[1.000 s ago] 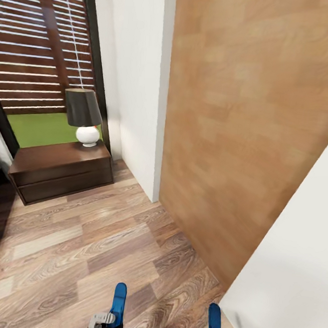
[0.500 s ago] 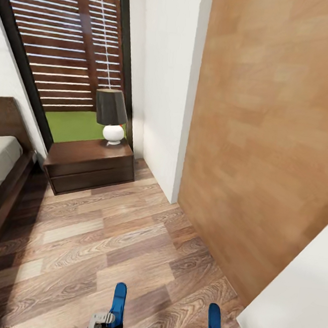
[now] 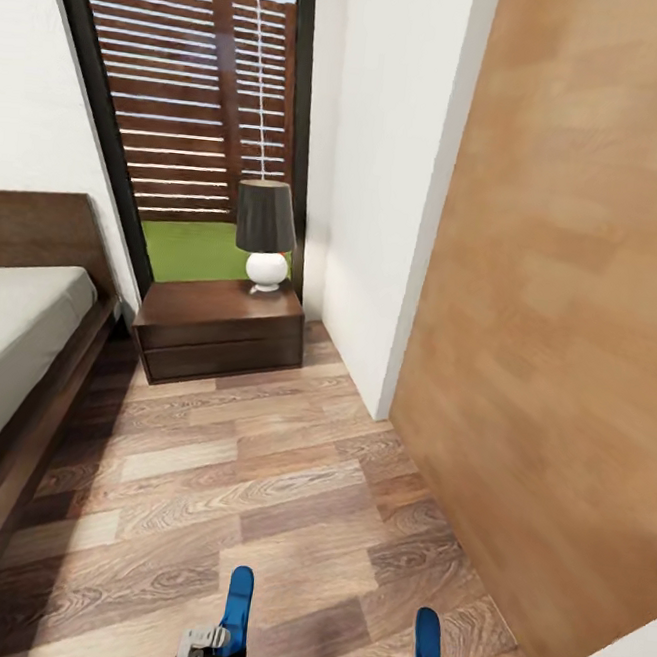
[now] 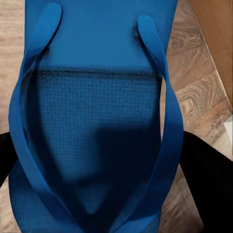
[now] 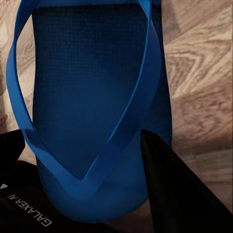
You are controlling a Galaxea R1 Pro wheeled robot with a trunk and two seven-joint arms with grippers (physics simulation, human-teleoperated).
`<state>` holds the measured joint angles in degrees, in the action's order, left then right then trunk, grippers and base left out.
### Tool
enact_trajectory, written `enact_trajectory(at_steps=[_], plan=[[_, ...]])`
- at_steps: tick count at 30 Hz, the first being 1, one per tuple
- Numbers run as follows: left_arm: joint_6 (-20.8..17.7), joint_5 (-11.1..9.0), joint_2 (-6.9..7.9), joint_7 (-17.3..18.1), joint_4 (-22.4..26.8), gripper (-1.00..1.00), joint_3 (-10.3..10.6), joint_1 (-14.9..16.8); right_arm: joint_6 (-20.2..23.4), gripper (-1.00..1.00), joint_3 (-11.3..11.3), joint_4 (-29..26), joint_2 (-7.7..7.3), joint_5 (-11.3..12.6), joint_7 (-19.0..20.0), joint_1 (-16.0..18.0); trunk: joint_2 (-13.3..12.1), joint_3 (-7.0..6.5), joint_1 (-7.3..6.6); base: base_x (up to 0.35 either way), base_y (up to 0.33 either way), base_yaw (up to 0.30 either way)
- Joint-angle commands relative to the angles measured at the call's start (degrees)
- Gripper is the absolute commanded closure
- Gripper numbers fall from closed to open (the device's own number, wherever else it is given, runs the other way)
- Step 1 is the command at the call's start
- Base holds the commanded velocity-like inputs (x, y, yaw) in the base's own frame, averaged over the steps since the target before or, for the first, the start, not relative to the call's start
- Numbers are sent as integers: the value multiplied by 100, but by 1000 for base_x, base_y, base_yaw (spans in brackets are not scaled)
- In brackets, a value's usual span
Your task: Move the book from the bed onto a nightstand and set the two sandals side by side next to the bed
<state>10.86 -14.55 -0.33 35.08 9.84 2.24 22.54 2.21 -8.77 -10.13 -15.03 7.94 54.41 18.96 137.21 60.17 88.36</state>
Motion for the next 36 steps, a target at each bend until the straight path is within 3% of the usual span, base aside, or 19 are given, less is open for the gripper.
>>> enact_trajectory(at_steps=[1,24,36], plan=[[26,-35,2,11,-8,100,23,4,25,100,-11,3,-1,23,0,2,2,6,2,315,0,48],[26,-56,7,10,-8,100,12,4,25,100,-16,3,0,23,9,3,2,7,2,323,0,7],[48,-23,-6,-82,-7,100,30,4,25,100,-20,3,0,23,-3,3,2,7,2,49,0,251]])
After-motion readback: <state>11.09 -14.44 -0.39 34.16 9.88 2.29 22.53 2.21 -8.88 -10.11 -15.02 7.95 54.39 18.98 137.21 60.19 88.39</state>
